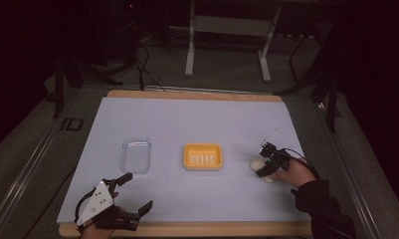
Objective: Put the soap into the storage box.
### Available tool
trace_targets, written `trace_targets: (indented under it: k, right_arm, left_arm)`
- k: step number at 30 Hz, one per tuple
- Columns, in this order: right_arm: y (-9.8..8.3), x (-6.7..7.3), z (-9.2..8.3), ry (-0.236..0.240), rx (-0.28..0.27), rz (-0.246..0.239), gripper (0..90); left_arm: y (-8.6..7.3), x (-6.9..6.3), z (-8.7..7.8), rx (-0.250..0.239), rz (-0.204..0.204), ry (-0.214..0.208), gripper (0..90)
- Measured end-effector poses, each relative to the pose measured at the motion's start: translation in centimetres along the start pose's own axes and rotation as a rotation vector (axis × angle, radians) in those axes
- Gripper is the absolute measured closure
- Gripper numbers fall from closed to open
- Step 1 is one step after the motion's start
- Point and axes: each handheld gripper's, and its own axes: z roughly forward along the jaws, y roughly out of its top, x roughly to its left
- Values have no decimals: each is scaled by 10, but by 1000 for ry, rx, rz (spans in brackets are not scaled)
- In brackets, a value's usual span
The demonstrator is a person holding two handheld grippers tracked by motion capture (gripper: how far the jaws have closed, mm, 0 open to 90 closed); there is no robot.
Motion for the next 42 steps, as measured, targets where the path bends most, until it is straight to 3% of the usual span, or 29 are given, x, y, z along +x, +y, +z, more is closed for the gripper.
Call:
trace_targets:
  k: [4, 9, 15, 19, 22, 33, 42]
  right_arm:
    - [2, 6, 1, -43, 21, 7, 484]
    - [4, 9, 1, -56, 31, -11, 498]
    - [2, 5, -3, -4, 33, -59, 499]
    - [5, 5, -8, -14, 16, -102, 499]
    - [8, 5, -14, 5, 2, -123, 499]
    - [23, 11, -34, 18, -33, -261, 499]
    - [36, 20, -43, 37, -27, -398, 499]
  left_arm:
    - [0, 0, 0, 1, 0, -2, 2]
    - [0, -1, 0, 0, 1, -4, 2]
    - [0, 0, 1, 7, 0, -1, 2]
    - [0, 0, 1, 8, 0, -1, 2]
    - [0, 0, 1, 8, 0, -2, 2]
    - [0, 0, 1, 9, 0, -4, 2]
    - [0, 0, 1, 9, -1, -3, 2]
